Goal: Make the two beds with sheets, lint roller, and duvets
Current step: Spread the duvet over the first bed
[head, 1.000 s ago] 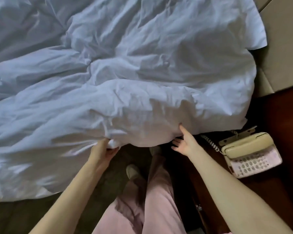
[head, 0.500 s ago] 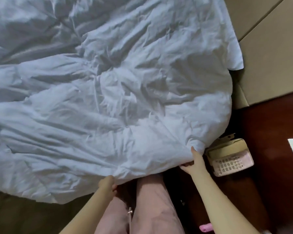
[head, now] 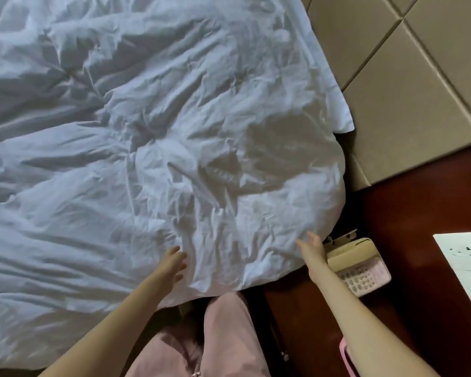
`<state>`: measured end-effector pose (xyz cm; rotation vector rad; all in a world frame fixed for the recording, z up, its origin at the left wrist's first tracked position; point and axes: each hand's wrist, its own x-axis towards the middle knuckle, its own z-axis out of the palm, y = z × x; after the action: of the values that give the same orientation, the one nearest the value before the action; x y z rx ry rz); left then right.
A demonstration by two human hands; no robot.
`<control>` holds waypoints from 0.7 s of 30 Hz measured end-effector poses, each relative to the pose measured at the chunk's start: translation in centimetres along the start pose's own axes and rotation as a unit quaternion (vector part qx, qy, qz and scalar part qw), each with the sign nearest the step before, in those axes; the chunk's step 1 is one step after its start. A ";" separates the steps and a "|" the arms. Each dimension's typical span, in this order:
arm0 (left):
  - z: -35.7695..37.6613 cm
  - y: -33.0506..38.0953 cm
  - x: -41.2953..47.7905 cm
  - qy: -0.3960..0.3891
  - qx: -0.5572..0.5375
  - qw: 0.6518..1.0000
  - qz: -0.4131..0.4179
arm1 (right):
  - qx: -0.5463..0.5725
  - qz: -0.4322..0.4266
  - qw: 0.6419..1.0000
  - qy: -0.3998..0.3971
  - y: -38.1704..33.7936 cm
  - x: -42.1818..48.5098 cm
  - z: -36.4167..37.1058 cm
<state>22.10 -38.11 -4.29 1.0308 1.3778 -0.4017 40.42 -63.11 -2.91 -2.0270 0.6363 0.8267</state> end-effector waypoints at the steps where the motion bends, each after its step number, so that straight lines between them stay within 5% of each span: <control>1: 0.2 1.1 0.5 -0.003 0.015 1.000 0.012 | -0.051 -0.051 0.997 -0.005 -0.7 0.8 0.1; 7: 1.6 7.7 1.2 0.004 0.039 0.999 0.022 | -0.277 -0.165 0.943 -0.082 -7.3 3.3 1.3; 16: -4.5 15.2 -0.2 0.046 -0.025 0.996 0.070 | -0.274 -0.397 0.865 -0.134 -26.4 2.6 8.9; 21: -11.4 12.3 -2.7 0.099 -0.080 0.990 0.065 | -0.353 -0.316 0.864 -0.174 -25.5 -1.0 15.5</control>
<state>24.02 -23.51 4.11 1.0414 1.4834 -0.0913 52.31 -36.62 4.03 -2.3952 -0.6201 1.0556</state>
